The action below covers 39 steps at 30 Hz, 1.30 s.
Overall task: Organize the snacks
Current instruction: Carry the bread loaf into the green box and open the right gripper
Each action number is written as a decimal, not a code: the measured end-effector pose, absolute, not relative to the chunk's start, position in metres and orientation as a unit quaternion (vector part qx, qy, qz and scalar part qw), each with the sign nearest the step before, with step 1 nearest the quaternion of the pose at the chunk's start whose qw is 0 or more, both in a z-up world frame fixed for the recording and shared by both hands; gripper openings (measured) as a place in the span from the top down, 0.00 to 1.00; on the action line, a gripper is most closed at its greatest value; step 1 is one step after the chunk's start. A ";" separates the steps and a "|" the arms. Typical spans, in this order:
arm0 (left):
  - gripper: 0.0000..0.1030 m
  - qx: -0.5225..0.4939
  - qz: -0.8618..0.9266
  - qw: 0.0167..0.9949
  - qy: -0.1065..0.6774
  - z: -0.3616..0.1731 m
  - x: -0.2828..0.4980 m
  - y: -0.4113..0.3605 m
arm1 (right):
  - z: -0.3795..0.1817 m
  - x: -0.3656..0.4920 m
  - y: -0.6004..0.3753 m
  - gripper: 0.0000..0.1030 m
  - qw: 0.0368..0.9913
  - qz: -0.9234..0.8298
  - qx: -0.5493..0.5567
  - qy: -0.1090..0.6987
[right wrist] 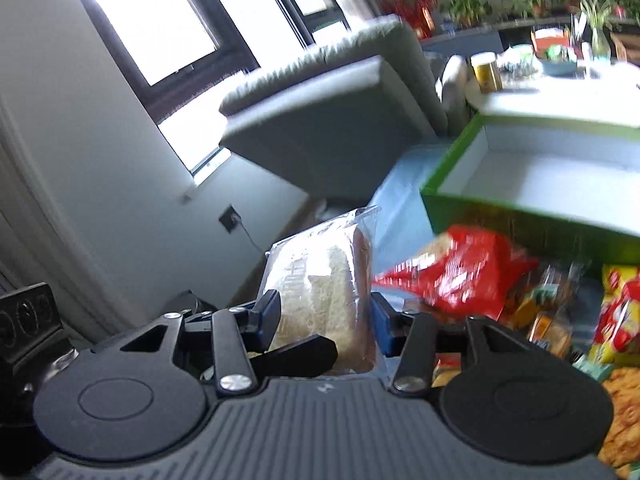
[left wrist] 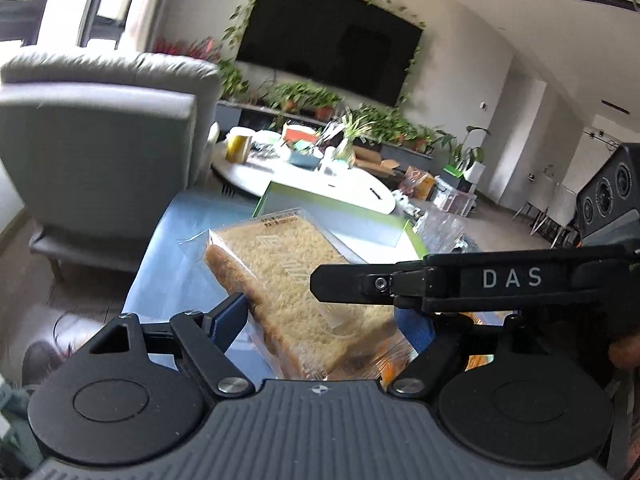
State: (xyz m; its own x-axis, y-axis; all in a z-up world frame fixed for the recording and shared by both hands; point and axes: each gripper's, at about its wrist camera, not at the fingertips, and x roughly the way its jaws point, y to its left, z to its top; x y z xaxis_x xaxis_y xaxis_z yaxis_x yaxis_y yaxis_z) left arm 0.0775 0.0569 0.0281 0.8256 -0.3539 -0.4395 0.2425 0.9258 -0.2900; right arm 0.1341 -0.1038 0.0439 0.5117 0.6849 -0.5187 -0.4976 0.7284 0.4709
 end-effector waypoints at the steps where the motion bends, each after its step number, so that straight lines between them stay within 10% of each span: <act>1: 0.24 -0.104 -0.162 0.950 0.245 0.032 0.083 0.053 | 0.047 0.136 -0.106 0.04 0.864 0.341 0.132 0.346; 17: 0.24 -0.019 -0.249 0.931 0.266 0.017 0.287 0.004 | 0.008 0.275 -0.138 0.04 0.894 0.196 0.221 0.337; 39: 0.24 -0.025 -0.229 0.918 0.322 -0.017 0.327 0.011 | -0.023 0.305 -0.135 0.04 0.889 0.156 0.235 0.360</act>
